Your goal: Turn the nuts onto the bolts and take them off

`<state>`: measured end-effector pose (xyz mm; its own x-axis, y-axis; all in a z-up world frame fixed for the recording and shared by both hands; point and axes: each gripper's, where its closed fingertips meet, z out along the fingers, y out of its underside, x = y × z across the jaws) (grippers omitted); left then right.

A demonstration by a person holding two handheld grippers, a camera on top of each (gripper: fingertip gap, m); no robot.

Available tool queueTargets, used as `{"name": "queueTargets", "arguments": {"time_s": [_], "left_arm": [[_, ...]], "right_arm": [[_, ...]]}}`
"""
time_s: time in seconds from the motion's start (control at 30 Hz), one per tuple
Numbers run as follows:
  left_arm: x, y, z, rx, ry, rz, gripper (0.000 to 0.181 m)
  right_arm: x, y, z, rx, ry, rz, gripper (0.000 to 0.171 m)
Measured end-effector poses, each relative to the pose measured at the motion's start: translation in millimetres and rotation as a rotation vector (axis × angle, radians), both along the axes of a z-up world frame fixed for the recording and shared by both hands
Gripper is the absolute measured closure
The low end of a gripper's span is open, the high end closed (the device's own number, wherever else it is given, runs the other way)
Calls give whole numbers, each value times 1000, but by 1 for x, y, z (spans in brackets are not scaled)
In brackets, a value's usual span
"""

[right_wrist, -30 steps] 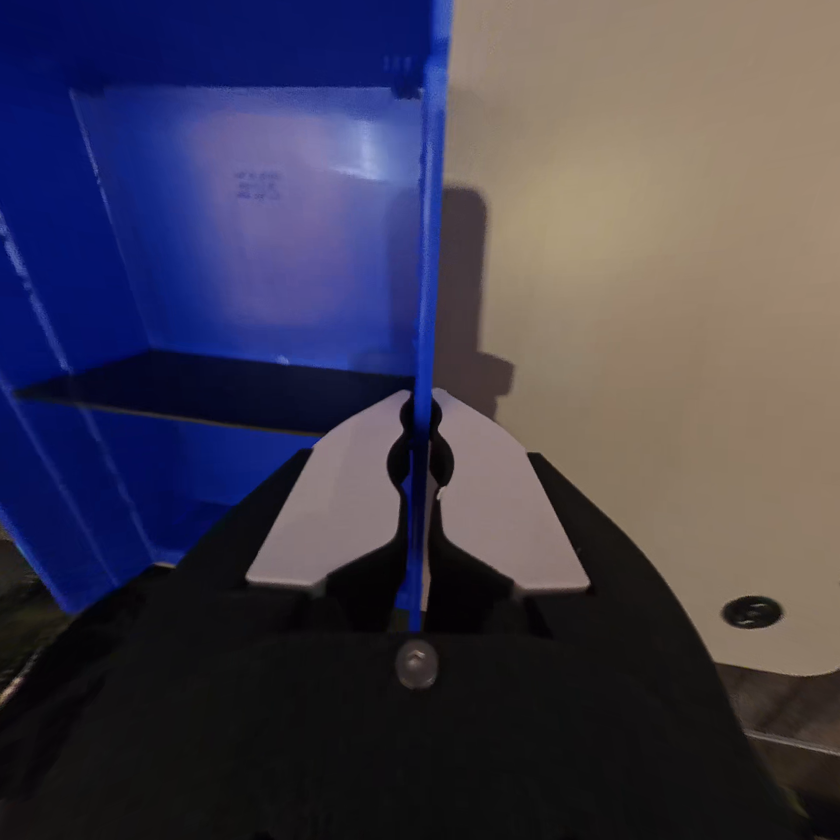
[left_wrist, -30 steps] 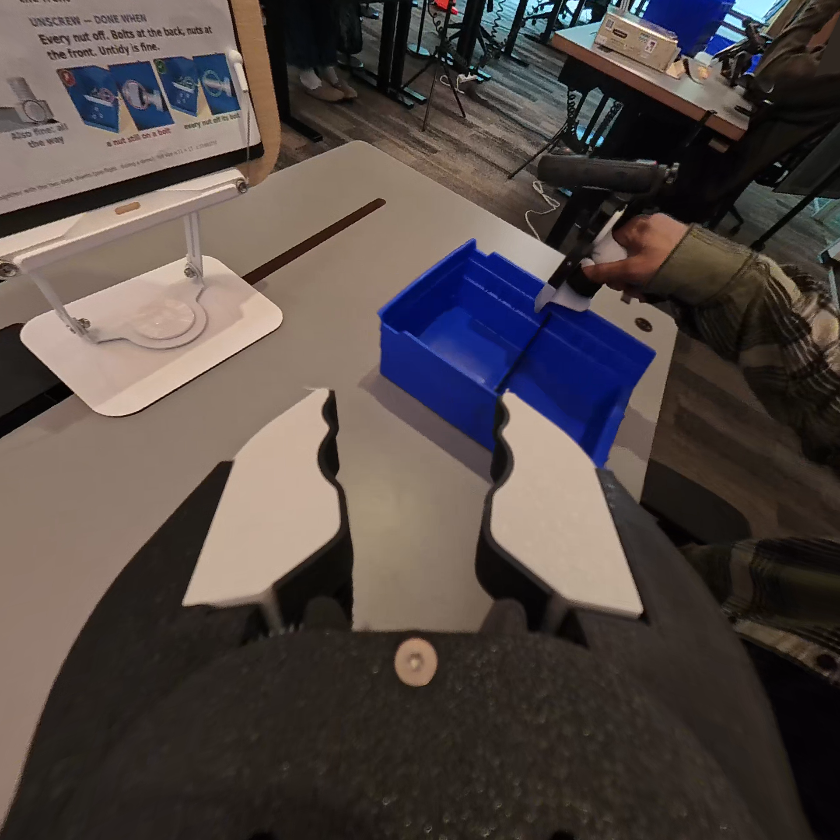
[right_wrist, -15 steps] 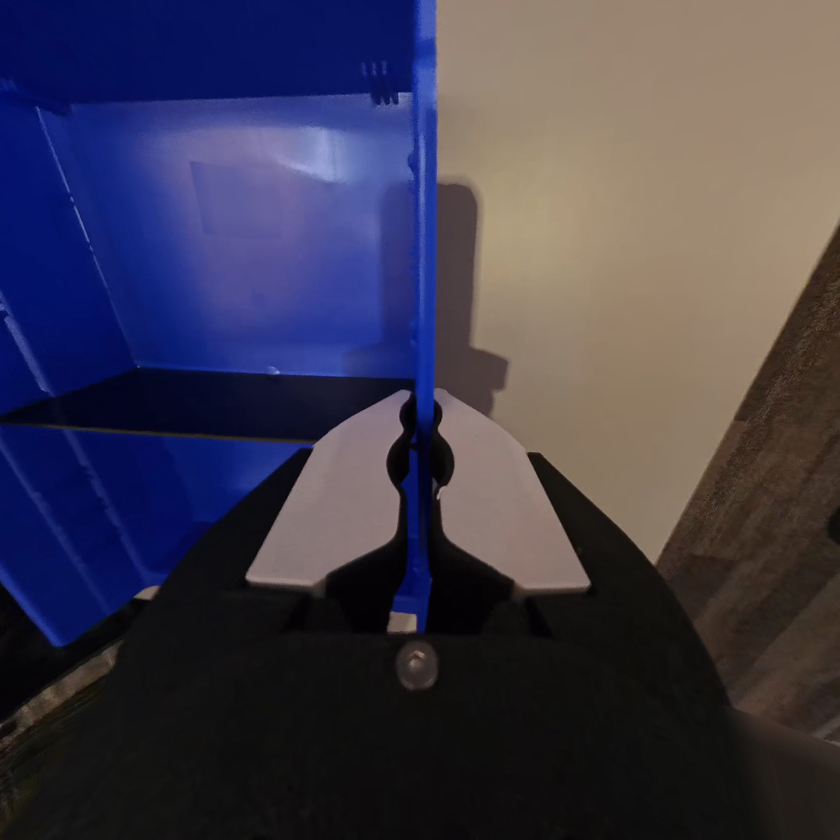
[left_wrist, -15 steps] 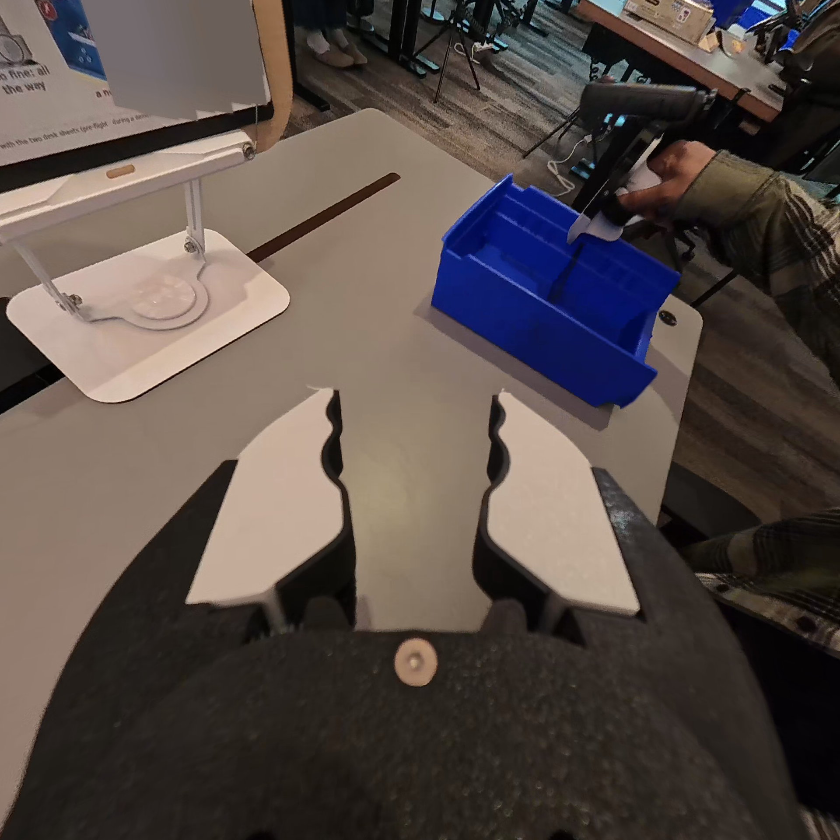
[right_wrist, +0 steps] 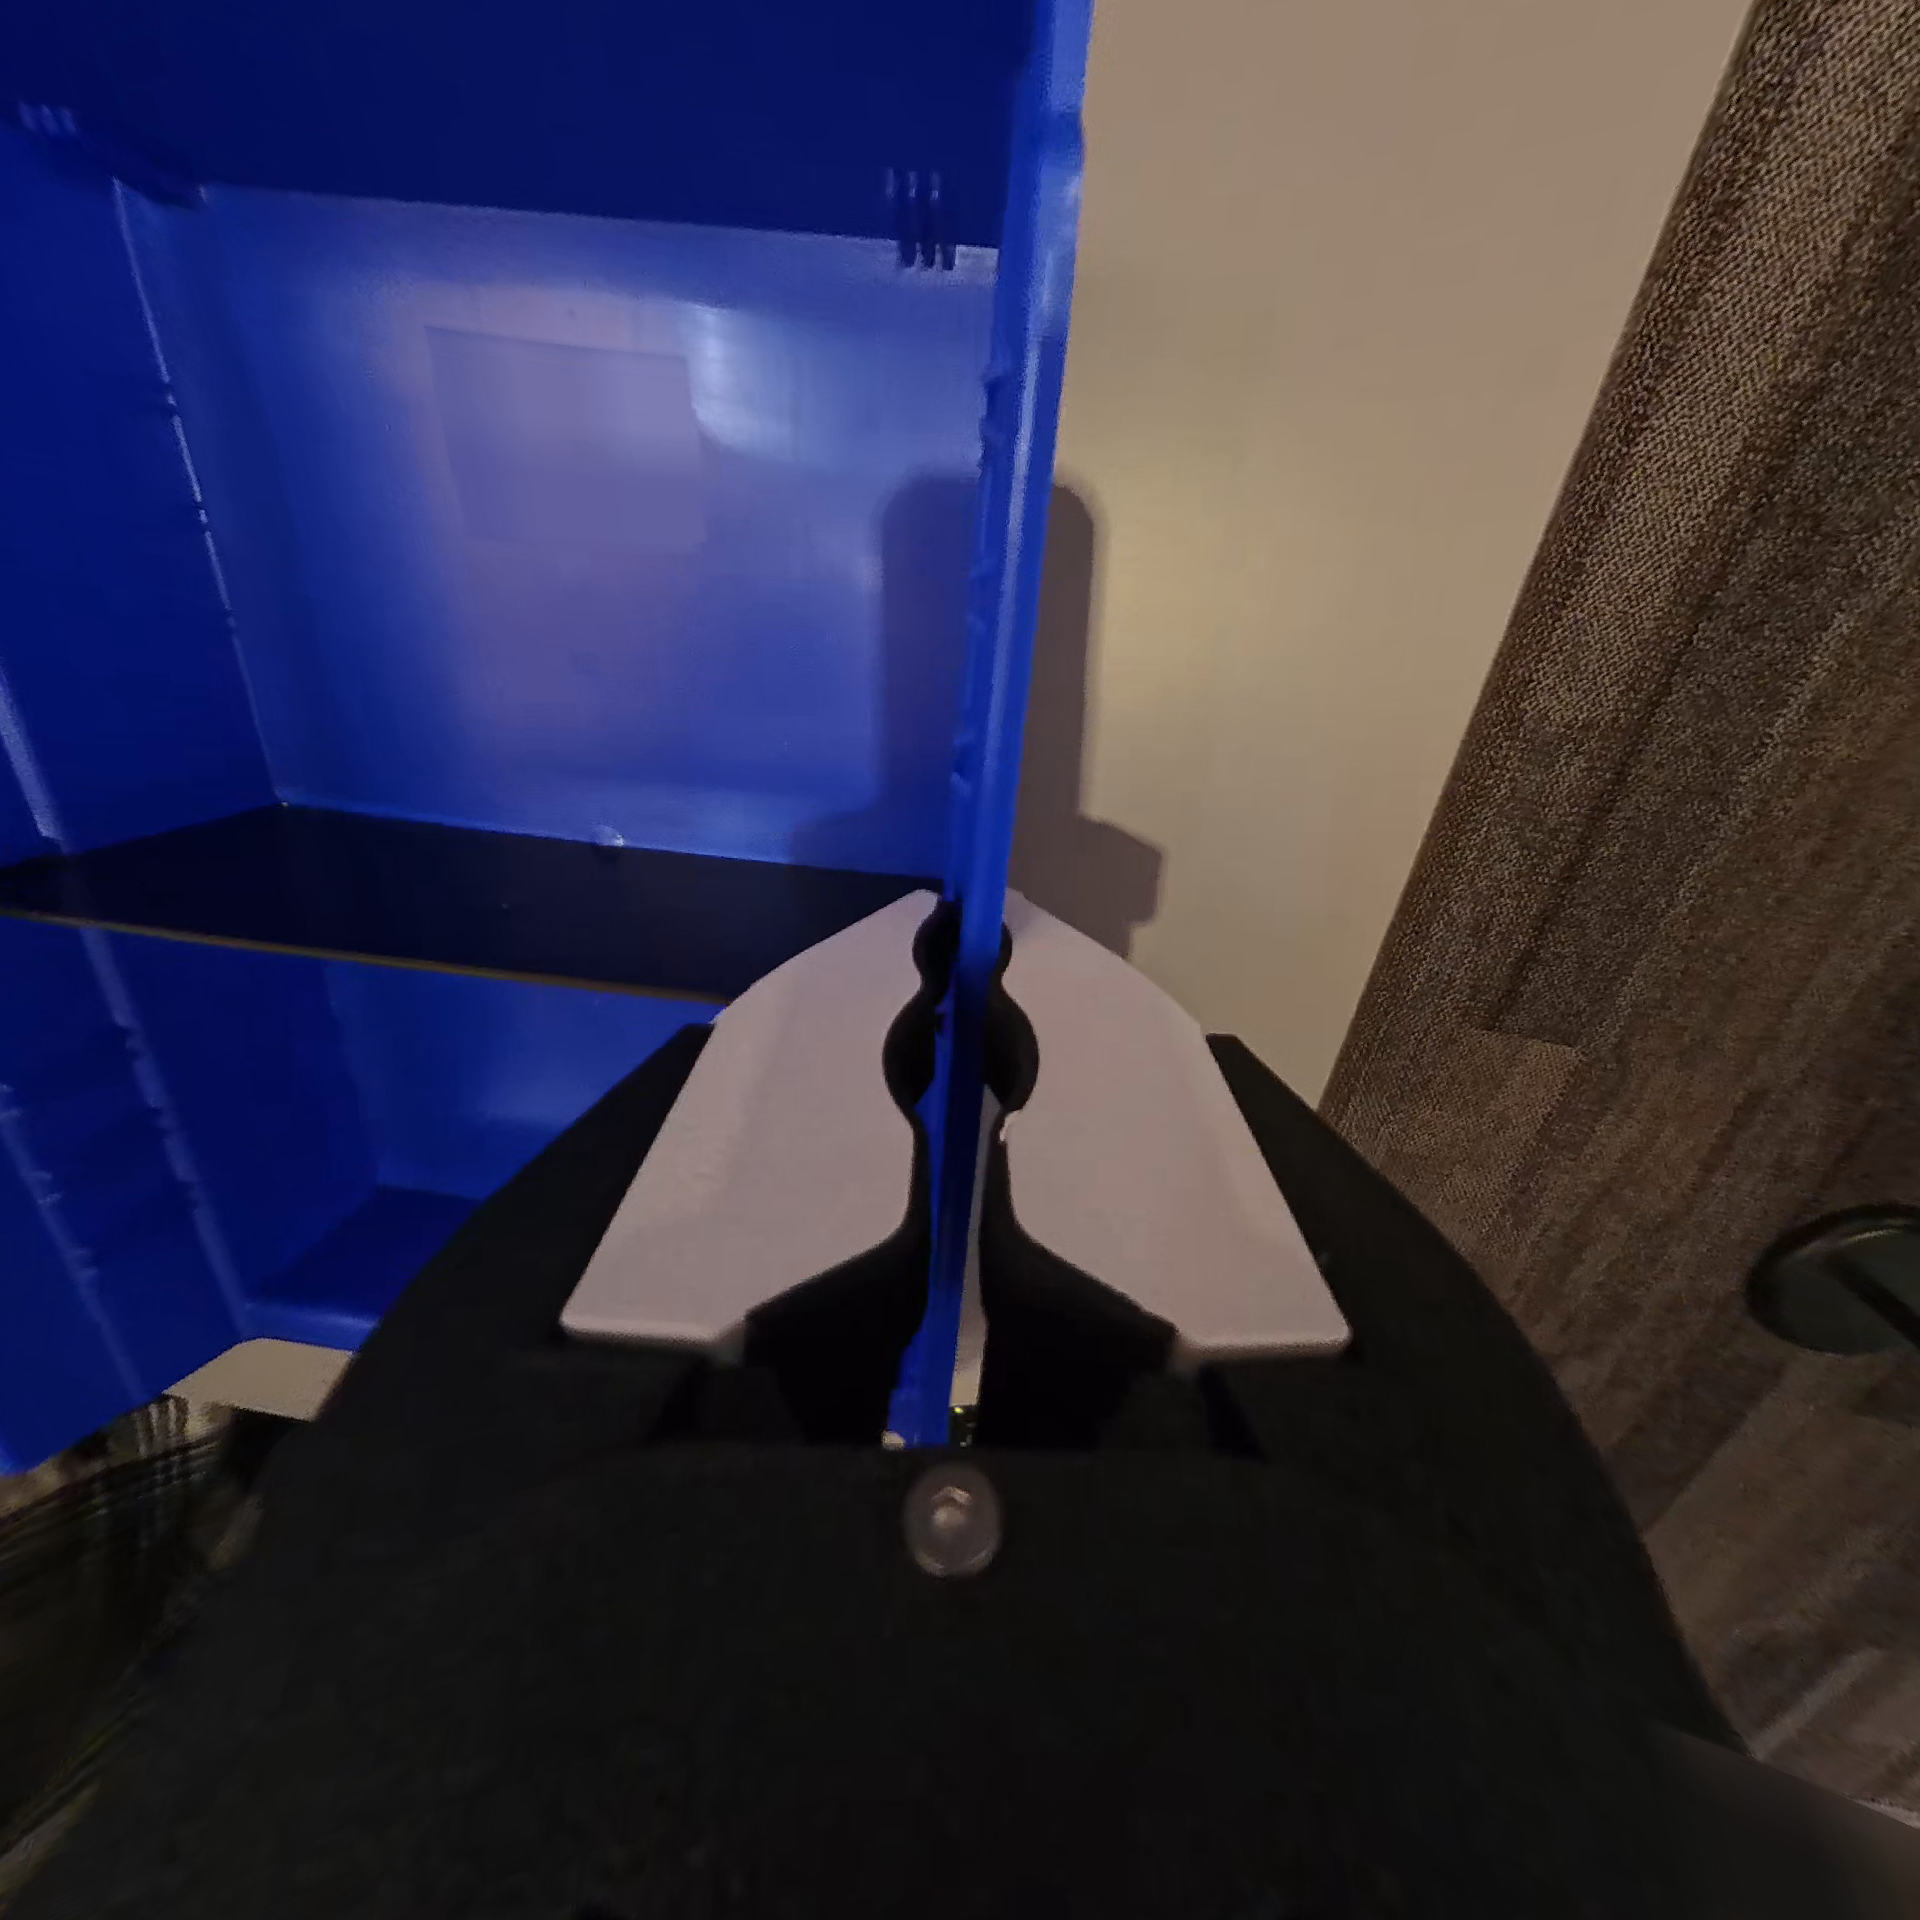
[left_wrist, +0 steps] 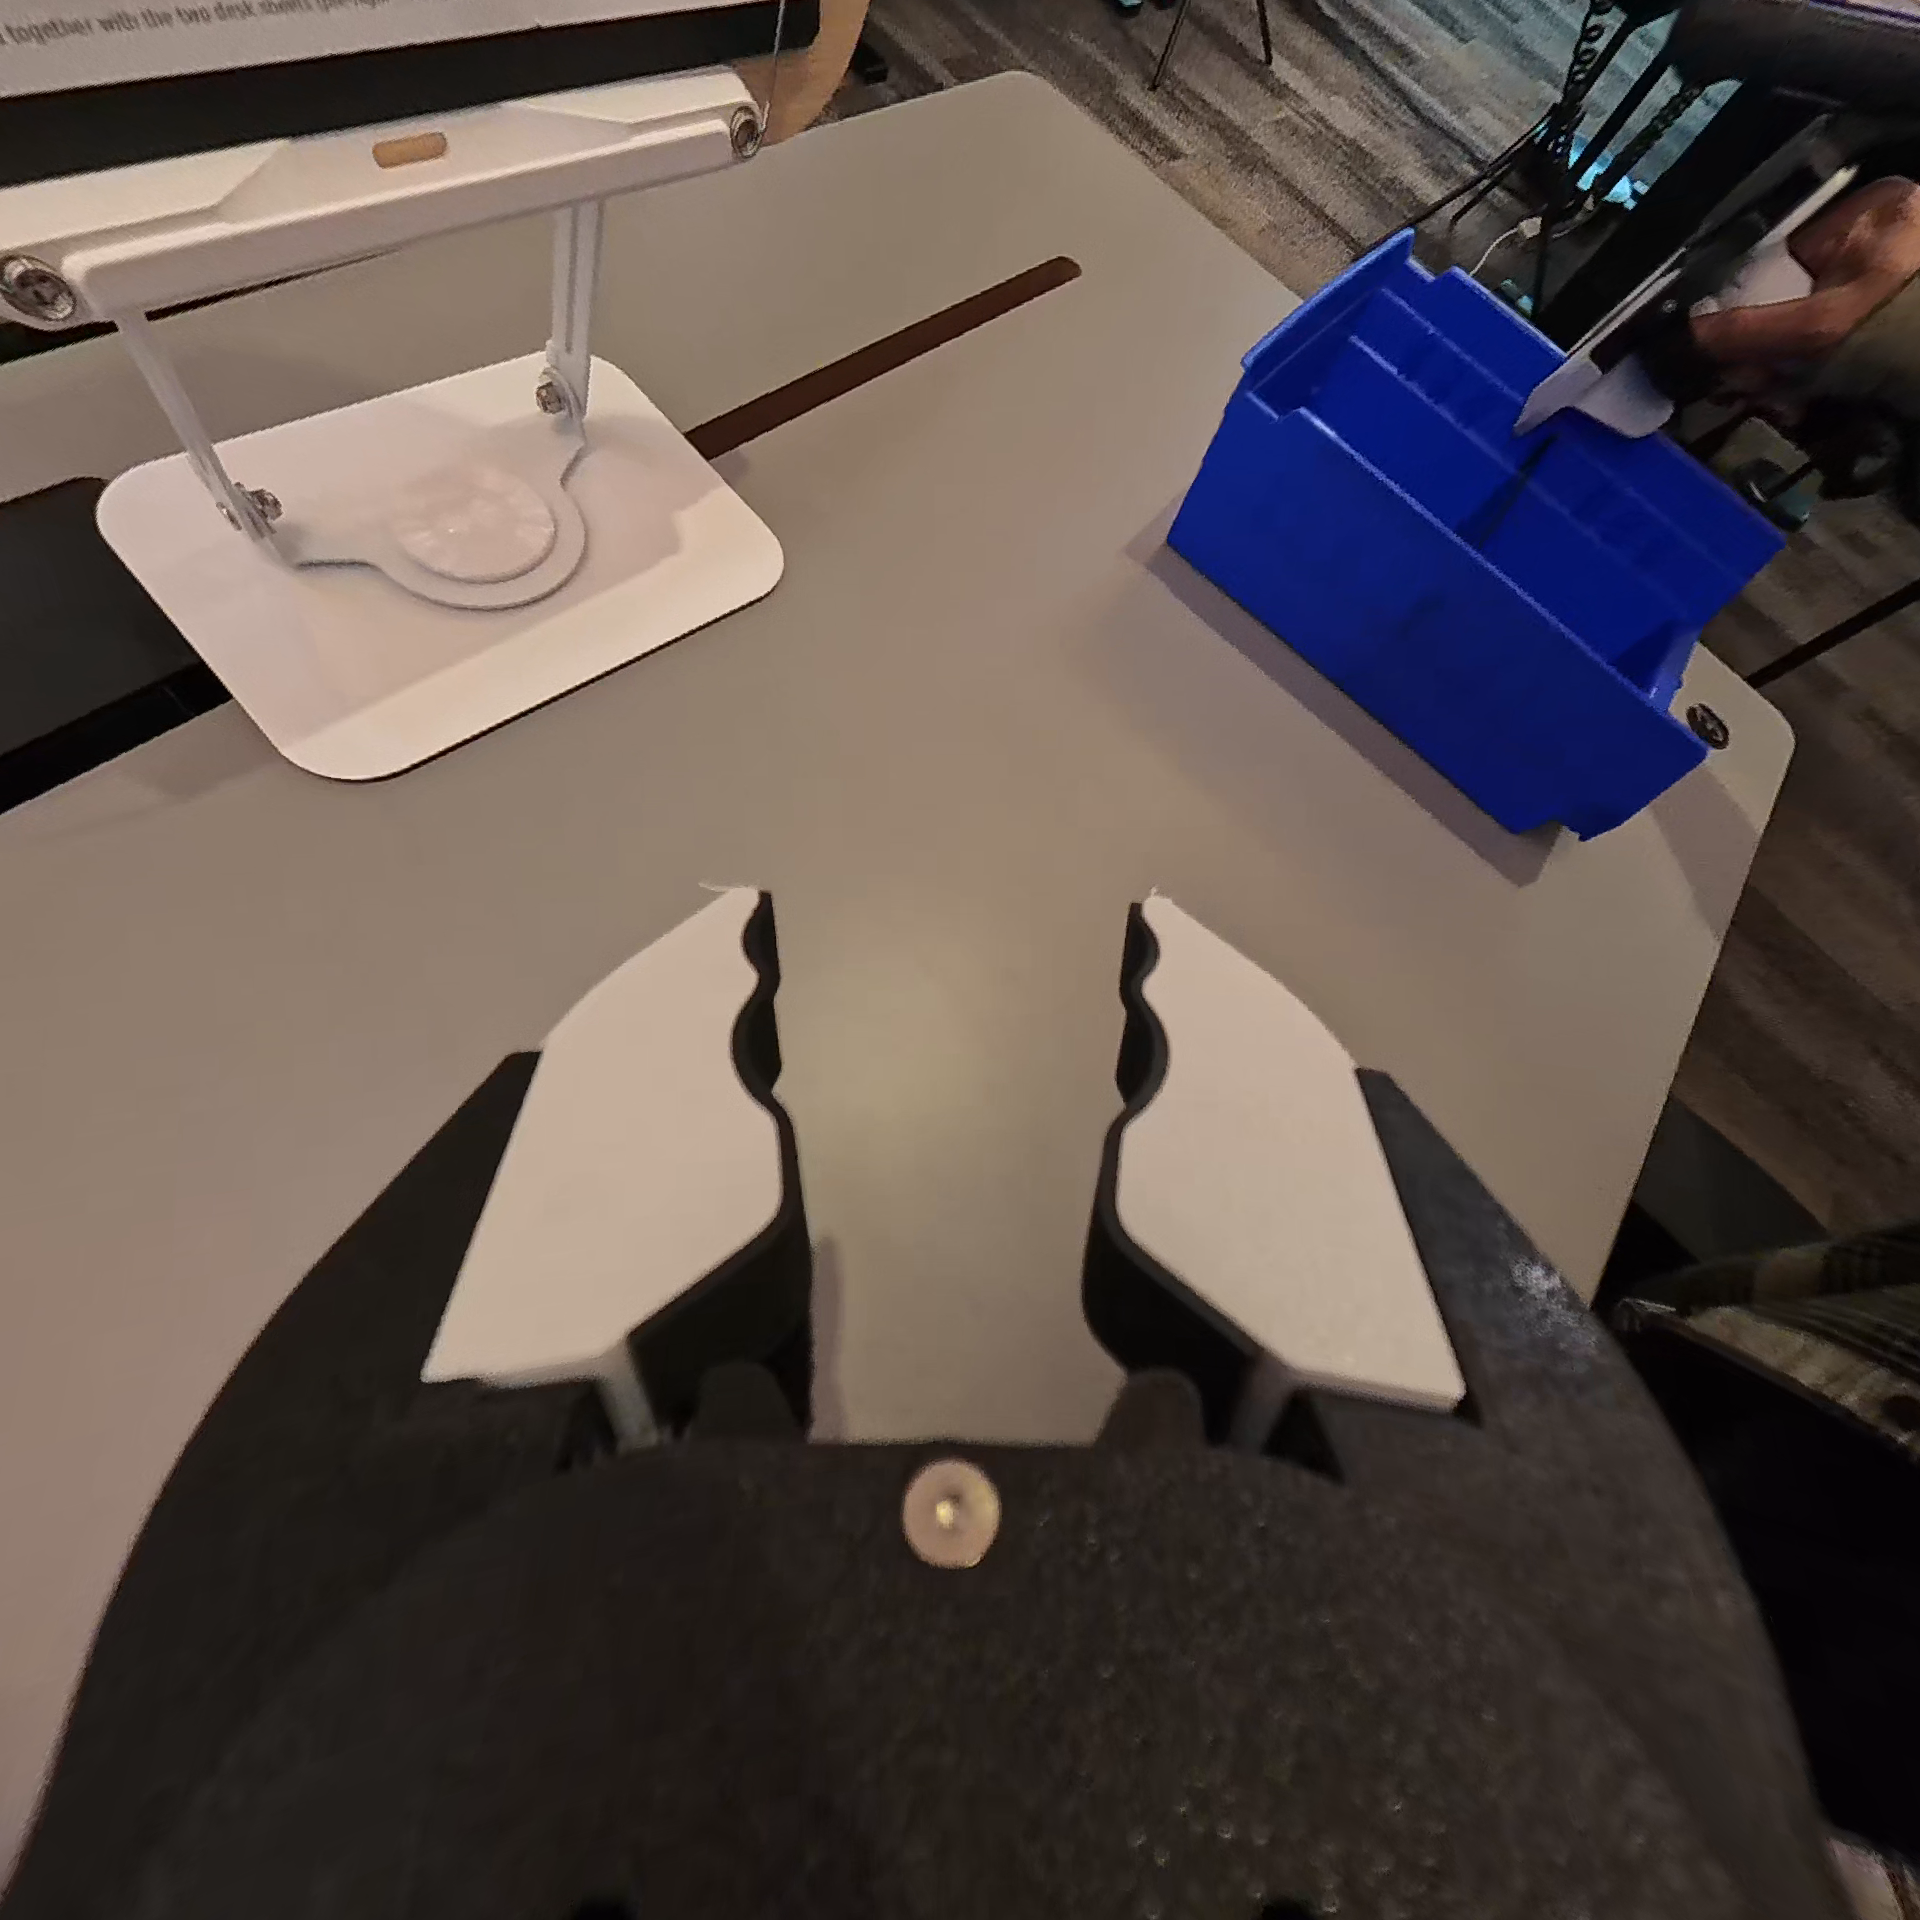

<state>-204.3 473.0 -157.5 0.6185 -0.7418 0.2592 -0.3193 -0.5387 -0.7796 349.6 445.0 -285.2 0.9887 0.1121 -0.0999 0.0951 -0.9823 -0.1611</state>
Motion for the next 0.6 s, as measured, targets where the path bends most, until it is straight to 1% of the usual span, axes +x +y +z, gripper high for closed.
{"name": "queueTargets", "arguments": {"time_s": [0.2, 0.6], "left_arm": [[-2, 3, -8, -18, 23, 18, 117], [-8, 5, -9, -21, 40, 40, 116]], "right_arm": [[13, -2, 0, 20, 6, 9, 167], [24, -4, 0, 31, 6, 6, 167]]}}
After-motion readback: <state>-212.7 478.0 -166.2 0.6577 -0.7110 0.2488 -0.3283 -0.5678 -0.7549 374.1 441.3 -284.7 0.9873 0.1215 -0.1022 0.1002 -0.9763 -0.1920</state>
